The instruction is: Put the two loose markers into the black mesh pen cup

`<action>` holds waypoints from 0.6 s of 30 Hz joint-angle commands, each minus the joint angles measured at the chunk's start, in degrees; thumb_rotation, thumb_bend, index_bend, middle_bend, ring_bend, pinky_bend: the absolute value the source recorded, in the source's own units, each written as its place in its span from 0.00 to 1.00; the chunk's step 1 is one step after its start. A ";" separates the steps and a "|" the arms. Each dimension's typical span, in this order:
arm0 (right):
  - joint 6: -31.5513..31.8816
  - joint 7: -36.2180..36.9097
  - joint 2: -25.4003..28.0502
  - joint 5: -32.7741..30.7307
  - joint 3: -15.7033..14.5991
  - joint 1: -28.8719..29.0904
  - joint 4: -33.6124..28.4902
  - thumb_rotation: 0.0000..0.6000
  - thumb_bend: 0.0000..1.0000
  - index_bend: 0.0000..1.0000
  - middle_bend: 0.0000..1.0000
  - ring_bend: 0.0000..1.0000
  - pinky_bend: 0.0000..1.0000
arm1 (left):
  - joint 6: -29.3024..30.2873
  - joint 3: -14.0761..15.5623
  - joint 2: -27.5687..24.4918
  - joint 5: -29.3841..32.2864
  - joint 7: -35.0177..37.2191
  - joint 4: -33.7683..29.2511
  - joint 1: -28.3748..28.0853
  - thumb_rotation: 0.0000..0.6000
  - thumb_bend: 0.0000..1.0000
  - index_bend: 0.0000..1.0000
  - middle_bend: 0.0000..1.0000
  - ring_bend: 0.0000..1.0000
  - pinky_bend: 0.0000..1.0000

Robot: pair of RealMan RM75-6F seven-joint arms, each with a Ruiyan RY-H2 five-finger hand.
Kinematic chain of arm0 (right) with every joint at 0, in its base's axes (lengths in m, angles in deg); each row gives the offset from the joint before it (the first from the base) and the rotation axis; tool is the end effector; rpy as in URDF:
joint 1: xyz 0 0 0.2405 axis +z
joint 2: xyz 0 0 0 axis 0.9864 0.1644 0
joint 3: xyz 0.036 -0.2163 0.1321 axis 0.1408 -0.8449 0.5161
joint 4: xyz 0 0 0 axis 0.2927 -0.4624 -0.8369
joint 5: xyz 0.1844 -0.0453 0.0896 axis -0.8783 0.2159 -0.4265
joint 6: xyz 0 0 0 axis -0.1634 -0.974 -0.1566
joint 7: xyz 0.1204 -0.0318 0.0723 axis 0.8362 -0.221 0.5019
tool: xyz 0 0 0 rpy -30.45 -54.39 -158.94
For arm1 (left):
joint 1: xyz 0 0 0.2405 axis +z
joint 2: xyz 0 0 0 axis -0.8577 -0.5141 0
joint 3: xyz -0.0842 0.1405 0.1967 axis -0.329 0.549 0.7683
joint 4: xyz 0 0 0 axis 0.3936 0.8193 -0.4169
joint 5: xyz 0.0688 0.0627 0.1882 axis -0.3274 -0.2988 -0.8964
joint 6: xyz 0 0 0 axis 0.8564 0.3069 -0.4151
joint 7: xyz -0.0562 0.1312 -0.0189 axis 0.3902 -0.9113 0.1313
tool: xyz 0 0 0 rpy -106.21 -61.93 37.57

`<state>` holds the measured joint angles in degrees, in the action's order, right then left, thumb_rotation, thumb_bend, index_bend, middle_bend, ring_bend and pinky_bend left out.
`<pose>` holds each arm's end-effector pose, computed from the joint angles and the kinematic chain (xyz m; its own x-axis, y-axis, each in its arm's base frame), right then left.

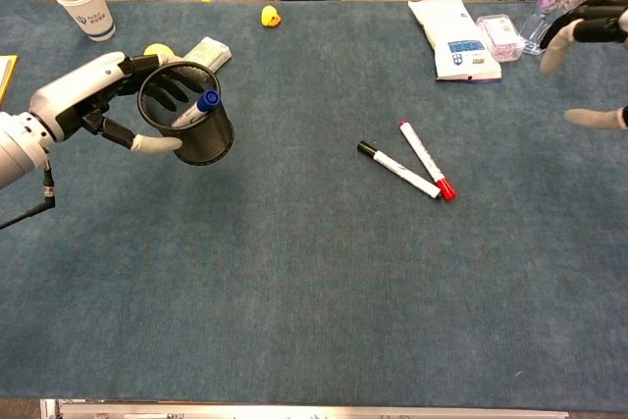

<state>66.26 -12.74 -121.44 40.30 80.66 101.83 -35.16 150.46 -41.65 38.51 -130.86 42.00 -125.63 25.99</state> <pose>-0.2359 -0.2508 0.1233 0.5462 -0.0674 0.8349 -0.7578 -0.4646 0.4582 -0.2084 0.2932 0.0302 -0.1372 0.5114 0.8483 0.9173 -0.2575 0.3036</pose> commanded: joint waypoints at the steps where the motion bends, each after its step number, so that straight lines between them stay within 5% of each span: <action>1: -3.09 -1.35 -2.77 1.37 -0.62 2.68 1.70 1.00 0.17 0.45 0.34 0.23 0.25 | 0.90 0.64 -1.24 -0.85 -1.24 -1.85 0.37 1.00 0.22 0.36 0.41 0.36 0.31; 12: -2.52 -6.17 -11.33 9.09 -3.63 6.14 14.97 1.00 0.17 0.47 0.34 0.22 0.26 | 2.13 1.86 -3.38 -1.10 -4.31 -5.21 1.38 1.00 0.22 0.36 0.41 0.36 0.31; 18: -1.59 -6.43 -14.69 11.02 -5.08 6.98 19.43 1.00 0.17 0.47 0.34 0.19 0.18 | 2.66 2.16 -3.78 -0.86 -4.76 -5.60 1.95 1.00 0.22 0.36 0.41 0.36 0.31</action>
<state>64.45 -19.13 -135.45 51.01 75.99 108.45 -16.43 153.11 -39.50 34.73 -131.73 37.25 -131.23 27.94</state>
